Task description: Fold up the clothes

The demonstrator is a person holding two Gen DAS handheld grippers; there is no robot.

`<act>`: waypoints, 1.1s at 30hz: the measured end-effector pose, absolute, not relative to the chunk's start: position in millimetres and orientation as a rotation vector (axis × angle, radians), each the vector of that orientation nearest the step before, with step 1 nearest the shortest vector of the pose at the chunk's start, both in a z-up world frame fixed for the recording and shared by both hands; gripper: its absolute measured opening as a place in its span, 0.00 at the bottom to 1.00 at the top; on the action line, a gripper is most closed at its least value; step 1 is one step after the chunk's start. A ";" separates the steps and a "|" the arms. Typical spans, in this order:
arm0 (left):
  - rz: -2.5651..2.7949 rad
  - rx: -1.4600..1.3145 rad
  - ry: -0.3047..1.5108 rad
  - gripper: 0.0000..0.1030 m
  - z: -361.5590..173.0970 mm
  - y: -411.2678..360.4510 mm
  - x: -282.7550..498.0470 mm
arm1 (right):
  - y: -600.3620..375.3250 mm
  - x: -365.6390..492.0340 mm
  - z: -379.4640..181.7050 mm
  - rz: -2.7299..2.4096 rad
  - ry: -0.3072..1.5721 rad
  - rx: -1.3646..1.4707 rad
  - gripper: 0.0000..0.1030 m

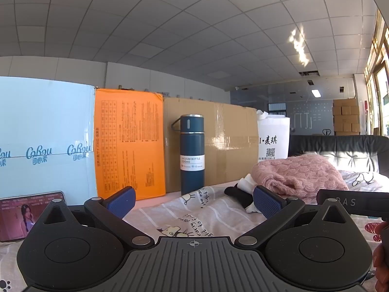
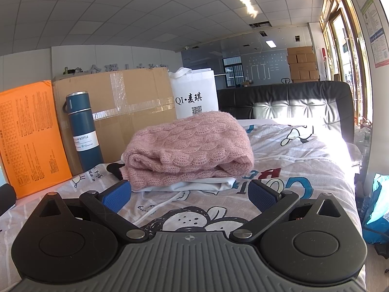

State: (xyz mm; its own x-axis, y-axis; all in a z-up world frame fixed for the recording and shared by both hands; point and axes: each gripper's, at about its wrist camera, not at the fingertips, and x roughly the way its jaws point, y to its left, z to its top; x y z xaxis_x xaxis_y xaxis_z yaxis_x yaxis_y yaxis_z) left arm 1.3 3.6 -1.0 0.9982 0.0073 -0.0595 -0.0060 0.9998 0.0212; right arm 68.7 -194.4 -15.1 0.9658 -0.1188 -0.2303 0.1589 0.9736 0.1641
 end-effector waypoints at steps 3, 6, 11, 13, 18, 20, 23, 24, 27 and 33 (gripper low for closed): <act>0.008 0.022 0.058 1.00 -0.3 2.4 -1.1 | -194.6 68.9 -15.2 -0.141 0.222 0.183 1.00; 0.008 0.021 0.060 1.00 0.0 3.1 -0.5 | -194.5 68.8 -15.0 -0.141 0.222 0.183 1.00; 0.009 0.020 0.060 1.00 0.2 2.8 -0.5 | -194.5 68.7 -15.1 -0.141 0.220 0.184 1.00; 0.009 0.019 0.060 1.00 0.4 3.1 -0.2 | -194.4 68.7 -15.0 -0.141 0.220 0.184 1.00; 0.009 0.019 0.061 1.00 -1.1 3.3 -0.8 | -194.2 68.7 -14.9 -0.140 0.220 0.184 1.00; 0.009 0.019 0.061 1.00 -1.2 3.5 -0.8 | -194.2 68.5 -14.9 -0.141 0.219 0.184 1.00; 0.009 0.019 0.061 1.00 -1.1 4.2 -1.3 | -194.3 68.1 -14.9 -0.141 0.219 0.185 1.00; 0.009 0.018 0.062 1.00 -1.1 4.4 -1.3 | -194.2 68.1 -14.9 -0.141 0.219 0.185 1.00; 0.009 0.018 0.062 1.00 -0.8 3.7 -1.2 | -194.2 68.2 -14.8 -0.141 0.219 0.185 1.00; 0.009 0.018 0.063 1.00 -0.8 3.0 -1.2 | -194.4 67.8 -14.6 -0.141 0.218 0.186 1.00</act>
